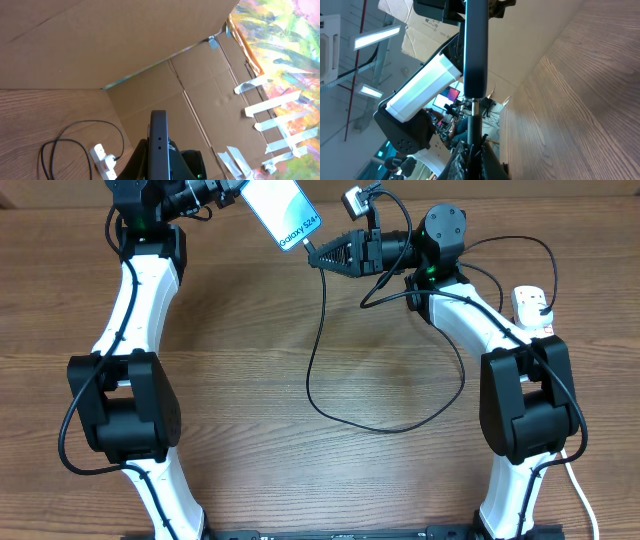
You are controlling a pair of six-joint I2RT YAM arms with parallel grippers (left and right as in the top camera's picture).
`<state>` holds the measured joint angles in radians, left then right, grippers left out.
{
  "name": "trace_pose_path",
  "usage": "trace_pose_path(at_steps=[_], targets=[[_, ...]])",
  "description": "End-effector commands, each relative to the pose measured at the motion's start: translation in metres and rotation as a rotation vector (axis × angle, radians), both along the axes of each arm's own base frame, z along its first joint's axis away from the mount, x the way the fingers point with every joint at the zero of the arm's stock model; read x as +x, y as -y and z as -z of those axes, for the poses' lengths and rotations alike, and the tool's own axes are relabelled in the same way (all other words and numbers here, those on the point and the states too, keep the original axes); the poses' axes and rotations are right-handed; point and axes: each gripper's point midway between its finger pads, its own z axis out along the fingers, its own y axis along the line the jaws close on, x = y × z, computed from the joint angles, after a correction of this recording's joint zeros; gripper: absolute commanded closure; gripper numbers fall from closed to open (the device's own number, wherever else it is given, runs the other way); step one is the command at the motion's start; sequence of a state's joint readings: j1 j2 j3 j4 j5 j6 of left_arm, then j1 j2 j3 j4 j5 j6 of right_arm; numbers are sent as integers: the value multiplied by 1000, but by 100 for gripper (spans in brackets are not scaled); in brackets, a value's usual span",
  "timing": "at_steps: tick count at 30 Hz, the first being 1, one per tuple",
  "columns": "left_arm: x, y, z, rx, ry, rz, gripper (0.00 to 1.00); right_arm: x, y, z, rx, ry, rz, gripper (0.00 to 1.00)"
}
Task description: Plug charger to phone and switch on socket
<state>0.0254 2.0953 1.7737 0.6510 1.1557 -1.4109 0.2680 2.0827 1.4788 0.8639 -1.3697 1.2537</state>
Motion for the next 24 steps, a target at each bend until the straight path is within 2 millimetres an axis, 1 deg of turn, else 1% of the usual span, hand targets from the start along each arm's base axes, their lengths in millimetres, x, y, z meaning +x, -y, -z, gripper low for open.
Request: trace_pose_path(at_steps=[1, 10, 20, 24], targets=[[-8, 8, -12, -2, 19, 27, 96, 4, 4, 0, 4, -1, 20, 96], [-10, 10, -12, 1, 20, 38, 96, 5, 3, -1, 5, -9, 25, 96], [-14, 22, -12, 2, 19, 65, 96, 6, 3, -1, 3, -61, 29, 96], [-19, 25, -10, 10, 14, 96, 96, 6, 3, -1, 3, -61, 28, 96]])
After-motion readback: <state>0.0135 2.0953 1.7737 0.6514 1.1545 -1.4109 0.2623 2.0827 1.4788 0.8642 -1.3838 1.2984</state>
